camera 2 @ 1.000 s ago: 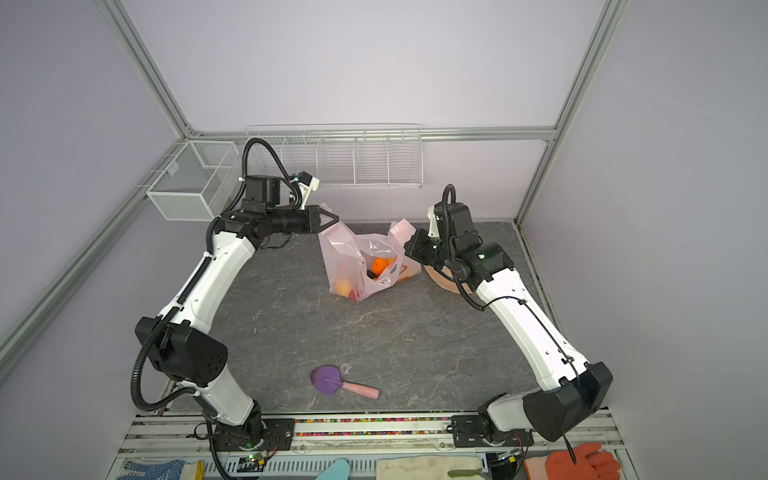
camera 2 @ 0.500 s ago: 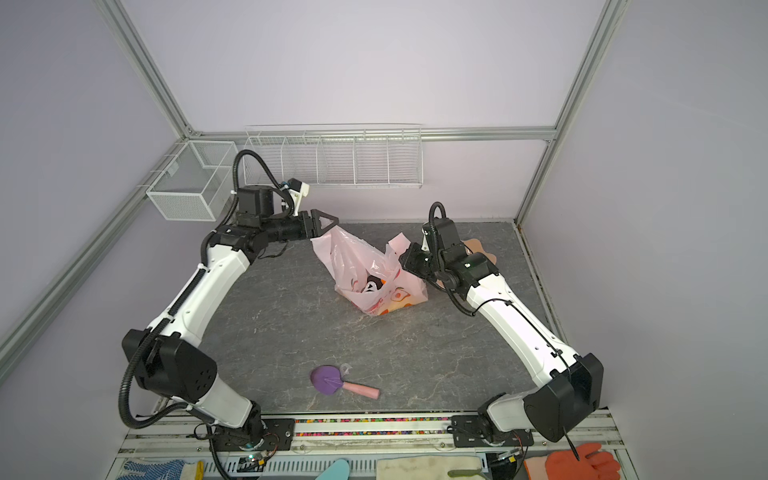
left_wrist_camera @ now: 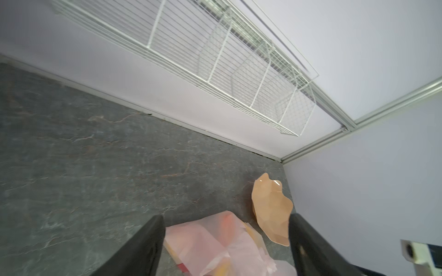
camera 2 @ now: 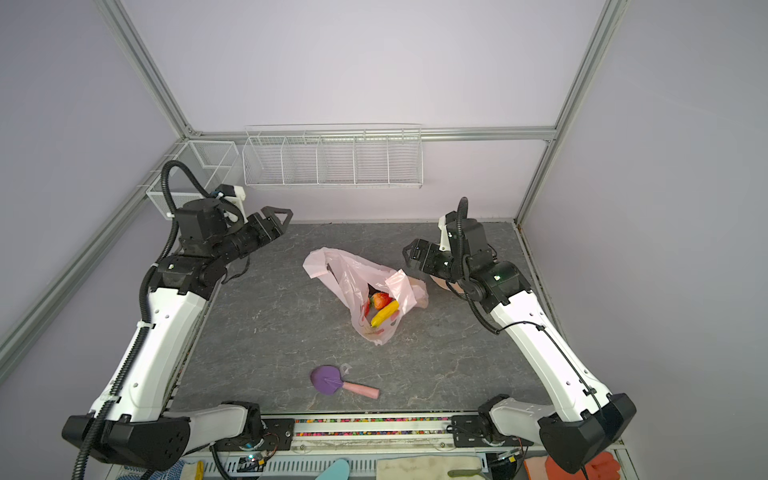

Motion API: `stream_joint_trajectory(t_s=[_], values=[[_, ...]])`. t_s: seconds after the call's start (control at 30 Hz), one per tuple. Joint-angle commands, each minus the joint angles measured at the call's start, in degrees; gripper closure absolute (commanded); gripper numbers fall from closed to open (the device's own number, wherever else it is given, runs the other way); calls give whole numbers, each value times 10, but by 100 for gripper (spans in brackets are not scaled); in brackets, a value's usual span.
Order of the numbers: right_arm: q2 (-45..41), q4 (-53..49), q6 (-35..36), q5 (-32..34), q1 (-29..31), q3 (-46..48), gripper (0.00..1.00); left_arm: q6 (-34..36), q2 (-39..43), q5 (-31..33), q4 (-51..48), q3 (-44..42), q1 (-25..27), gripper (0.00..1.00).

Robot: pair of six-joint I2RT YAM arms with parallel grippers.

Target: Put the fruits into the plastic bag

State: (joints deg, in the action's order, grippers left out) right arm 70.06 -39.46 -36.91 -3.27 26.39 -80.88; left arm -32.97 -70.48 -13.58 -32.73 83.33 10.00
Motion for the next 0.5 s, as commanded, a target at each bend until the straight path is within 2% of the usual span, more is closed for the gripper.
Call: stream_joint_trajectory(t_s=[0.0,0.2,0.3,0.33,0.47], values=[[-24,-52,69,22,-29,-19,2,-11,27,60,-28,-26,-9,17],[-14,-88,139,34,-83,-35,8,10,45,91,-17,-73,-9,14],[-9,-90,182,73,-106,-21,12,18,71,116,10,-125,-9,8],[-10,-79,196,91,-115,-6,12,23,82,127,25,-154,-9,1],[-28,36,238,142,-166,101,11,51,121,195,125,-282,-11,1]])
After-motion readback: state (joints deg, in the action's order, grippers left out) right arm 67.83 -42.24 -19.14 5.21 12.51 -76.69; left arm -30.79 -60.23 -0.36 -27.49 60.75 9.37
